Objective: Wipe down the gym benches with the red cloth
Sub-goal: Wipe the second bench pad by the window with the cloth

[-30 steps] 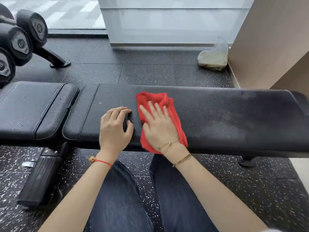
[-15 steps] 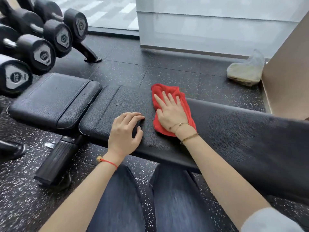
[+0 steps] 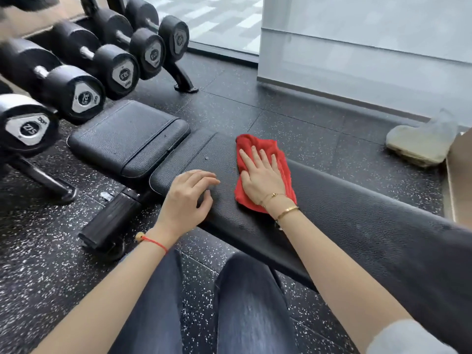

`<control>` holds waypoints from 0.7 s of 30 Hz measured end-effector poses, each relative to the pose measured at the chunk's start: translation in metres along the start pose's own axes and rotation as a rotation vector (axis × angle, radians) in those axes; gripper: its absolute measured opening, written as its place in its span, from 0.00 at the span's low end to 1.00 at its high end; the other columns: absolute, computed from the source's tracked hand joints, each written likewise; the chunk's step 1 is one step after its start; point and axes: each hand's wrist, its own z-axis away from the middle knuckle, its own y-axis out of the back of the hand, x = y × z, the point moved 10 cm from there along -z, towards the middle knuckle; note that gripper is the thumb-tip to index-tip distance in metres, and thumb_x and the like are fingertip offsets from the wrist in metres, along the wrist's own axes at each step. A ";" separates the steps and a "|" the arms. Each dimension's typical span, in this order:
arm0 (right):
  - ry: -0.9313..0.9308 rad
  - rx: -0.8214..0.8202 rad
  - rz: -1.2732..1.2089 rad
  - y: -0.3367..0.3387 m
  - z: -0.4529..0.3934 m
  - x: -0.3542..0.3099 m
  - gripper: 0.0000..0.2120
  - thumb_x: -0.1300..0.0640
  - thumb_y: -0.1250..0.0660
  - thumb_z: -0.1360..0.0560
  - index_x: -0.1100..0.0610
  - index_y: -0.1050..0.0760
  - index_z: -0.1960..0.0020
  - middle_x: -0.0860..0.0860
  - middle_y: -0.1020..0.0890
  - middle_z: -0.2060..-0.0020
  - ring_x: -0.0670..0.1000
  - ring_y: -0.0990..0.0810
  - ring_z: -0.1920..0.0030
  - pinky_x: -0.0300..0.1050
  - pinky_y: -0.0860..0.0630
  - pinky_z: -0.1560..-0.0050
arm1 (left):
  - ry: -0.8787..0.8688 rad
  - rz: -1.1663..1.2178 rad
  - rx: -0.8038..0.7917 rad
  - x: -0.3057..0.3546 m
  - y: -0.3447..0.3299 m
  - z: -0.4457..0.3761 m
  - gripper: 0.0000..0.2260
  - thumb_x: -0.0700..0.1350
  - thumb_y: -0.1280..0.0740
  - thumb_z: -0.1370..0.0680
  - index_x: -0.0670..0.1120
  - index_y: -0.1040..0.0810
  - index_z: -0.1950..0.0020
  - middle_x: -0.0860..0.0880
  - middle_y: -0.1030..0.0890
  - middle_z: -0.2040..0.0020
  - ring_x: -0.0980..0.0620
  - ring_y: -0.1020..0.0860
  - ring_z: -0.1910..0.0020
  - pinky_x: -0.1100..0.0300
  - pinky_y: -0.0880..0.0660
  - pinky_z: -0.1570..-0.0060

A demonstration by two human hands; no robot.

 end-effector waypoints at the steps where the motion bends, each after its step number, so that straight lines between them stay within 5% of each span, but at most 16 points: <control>1: 0.014 -0.014 0.001 -0.003 -0.009 -0.014 0.27 0.51 0.50 0.19 0.47 0.52 0.21 0.52 0.52 0.21 0.53 0.54 0.21 0.54 0.62 0.23 | 0.033 -0.020 0.021 -0.013 0.009 0.003 0.12 0.35 0.34 0.26 0.44 0.18 0.44 0.50 0.18 0.43 0.47 0.22 0.39 0.50 0.29 0.36; 6: 0.209 -0.042 -0.006 -0.027 -0.010 -0.110 0.28 0.51 0.49 0.20 0.48 0.52 0.21 0.52 0.51 0.21 0.53 0.54 0.21 0.53 0.63 0.23 | 0.156 -0.081 0.039 -0.074 0.031 -0.002 0.14 0.38 0.34 0.26 0.46 0.20 0.42 0.49 0.19 0.41 0.46 0.23 0.38 0.49 0.29 0.36; 9: 0.230 0.013 0.002 -0.033 0.016 -0.114 0.29 0.51 0.49 0.21 0.47 0.52 0.21 0.51 0.49 0.21 0.53 0.52 0.22 0.52 0.62 0.23 | 0.144 -0.075 0.013 -0.095 0.029 -0.012 0.14 0.40 0.34 0.25 0.46 0.21 0.40 0.49 0.20 0.40 0.46 0.24 0.36 0.48 0.30 0.35; 15: -0.155 0.118 0.067 -0.010 -0.014 -0.033 0.27 0.51 0.49 0.20 0.48 0.49 0.22 0.53 0.48 0.22 0.54 0.50 0.22 0.53 0.59 0.23 | 0.064 0.020 -0.089 -0.116 0.000 -0.032 0.16 0.41 0.34 0.24 0.45 0.22 0.36 0.48 0.22 0.36 0.45 0.27 0.33 0.47 0.32 0.32; 21: -0.280 0.083 0.073 -0.016 -0.065 -0.056 0.27 0.51 0.50 0.19 0.48 0.51 0.21 0.53 0.49 0.21 0.54 0.51 0.22 0.54 0.61 0.23 | 0.066 0.171 -0.094 -0.129 -0.011 -0.034 0.16 0.44 0.36 0.25 0.47 0.21 0.38 0.51 0.22 0.36 0.48 0.27 0.34 0.50 0.32 0.33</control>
